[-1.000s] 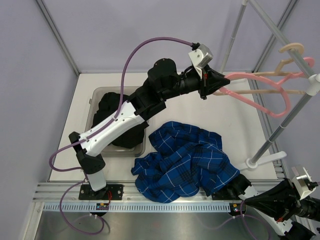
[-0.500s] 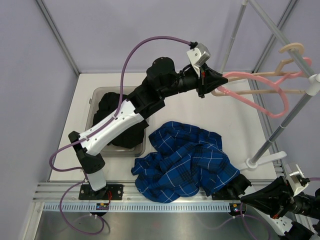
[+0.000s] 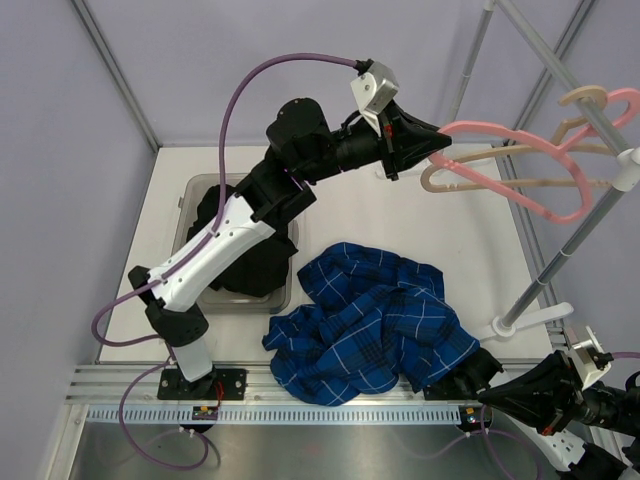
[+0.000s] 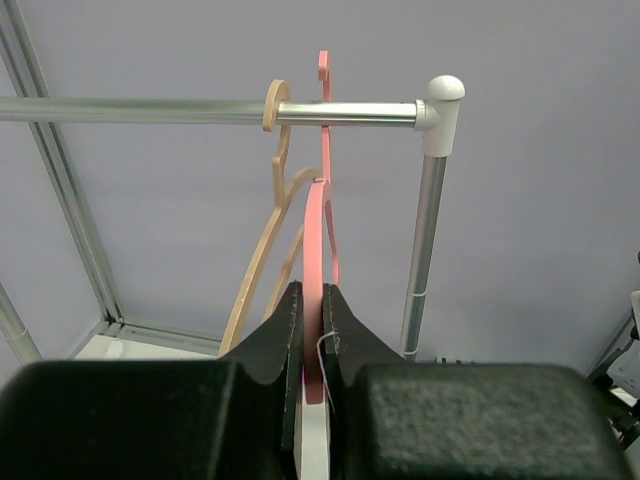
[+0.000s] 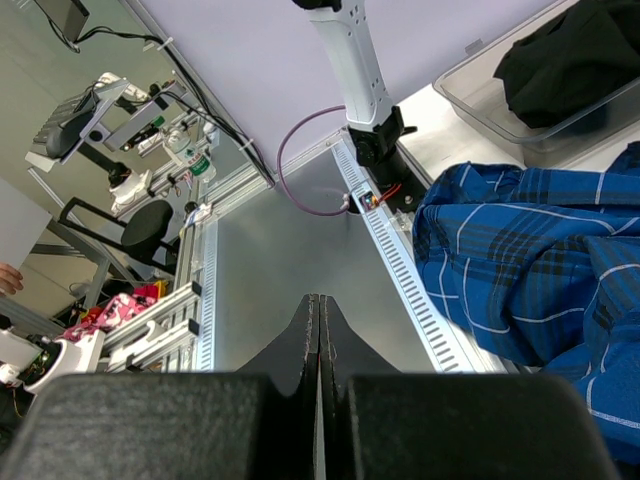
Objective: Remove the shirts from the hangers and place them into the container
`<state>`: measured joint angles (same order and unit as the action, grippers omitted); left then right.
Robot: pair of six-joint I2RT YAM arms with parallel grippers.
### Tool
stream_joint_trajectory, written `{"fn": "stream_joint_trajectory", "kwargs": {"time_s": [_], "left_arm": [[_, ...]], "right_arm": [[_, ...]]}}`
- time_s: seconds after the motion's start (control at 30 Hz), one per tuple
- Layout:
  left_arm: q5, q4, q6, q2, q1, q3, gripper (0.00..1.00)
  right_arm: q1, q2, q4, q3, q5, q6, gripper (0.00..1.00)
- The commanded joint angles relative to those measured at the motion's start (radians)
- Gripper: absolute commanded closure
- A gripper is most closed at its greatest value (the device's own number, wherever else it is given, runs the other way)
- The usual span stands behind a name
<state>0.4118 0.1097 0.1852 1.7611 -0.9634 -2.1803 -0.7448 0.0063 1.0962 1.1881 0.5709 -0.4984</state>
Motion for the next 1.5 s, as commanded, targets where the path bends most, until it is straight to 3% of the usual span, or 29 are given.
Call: {"fn": "stream_joint_trajectory", "kwargs": {"time_s": [0.0, 0.43, 0.57, 0.63, 0.73, 0.83, 0.87, 0.97, 1.0, 1.03, 1.07, 1.17, 1.3, 1.33, 1.47], "left_arm": [[0.025, -0.067, 0.011, -0.055, 0.006, -0.026, 1.0], [-0.045, -0.151, -0.007, -0.265, 0.009, 0.338, 1.0], [-0.149, -0.111, -0.013, -0.347, 0.011, 0.453, 0.98], [-0.233, -0.05, -0.004, -0.402, 0.009, 0.534, 0.93], [-0.321, 0.034, 0.022, -0.489, 0.011, 0.655, 0.63], [-0.364, 0.083, 0.04, -0.581, 0.011, 0.781, 0.5], [-0.372, 0.1, 0.045, -0.601, 0.011, 0.809, 0.39], [-0.341, 0.104, 0.042, -0.655, 0.011, 0.881, 0.29], [-0.332, 0.123, 0.042, -0.658, 0.009, 0.887, 0.1], [-0.317, 0.148, 0.048, -0.663, 0.009, 0.887, 0.08], [-0.311, 0.166, 0.059, -0.675, 0.008, 0.904, 0.04], [-0.32, 0.206, 0.106, -0.709, -0.018, 0.993, 0.01], [-0.537, 0.286, 0.137, -0.7, -0.208, 1.07, 0.01], [-0.673, 0.321, 0.149, -0.693, -0.25, 1.079, 0.01], [-0.84, 0.352, 0.213, -0.629, -0.443, 1.119, 0.01]], "right_arm": [[0.012, -0.023, -0.033, -0.004, 0.043, -0.008, 1.0], [0.012, -0.012, -0.052, -0.008, 0.035, 0.003, 1.0], [0.013, -0.009, -0.036, -0.005, -0.038, -0.006, 1.0], [0.013, 0.038, -0.01, -0.005, -0.081, -0.002, 0.74], [0.013, 0.064, -0.008, -0.034, -0.106, 0.009, 0.69], [0.013, 0.052, -0.057, -0.079, -0.094, -0.003, 0.51], [0.015, 0.05, -0.09, -0.091, -0.088, -0.005, 0.47], [0.013, 0.064, -0.128, -0.117, -0.071, -0.002, 0.3], [0.013, 0.07, -0.131, -0.12, -0.066, 0.001, 0.26], [0.013, 0.081, -0.133, -0.12, -0.066, 0.007, 0.22], [0.013, 0.086, -0.128, -0.117, -0.071, 0.009, 0.11], [0.013, 0.08, -0.118, -0.11, -0.095, 0.012, 0.01], [0.013, 0.061, -0.116, -0.114, -0.111, 0.011, 0.01], [0.013, 0.058, -0.107, -0.117, -0.111, 0.012, 0.0], [0.013, 0.047, -0.101, -0.127, -0.108, 0.014, 0.01]]}}
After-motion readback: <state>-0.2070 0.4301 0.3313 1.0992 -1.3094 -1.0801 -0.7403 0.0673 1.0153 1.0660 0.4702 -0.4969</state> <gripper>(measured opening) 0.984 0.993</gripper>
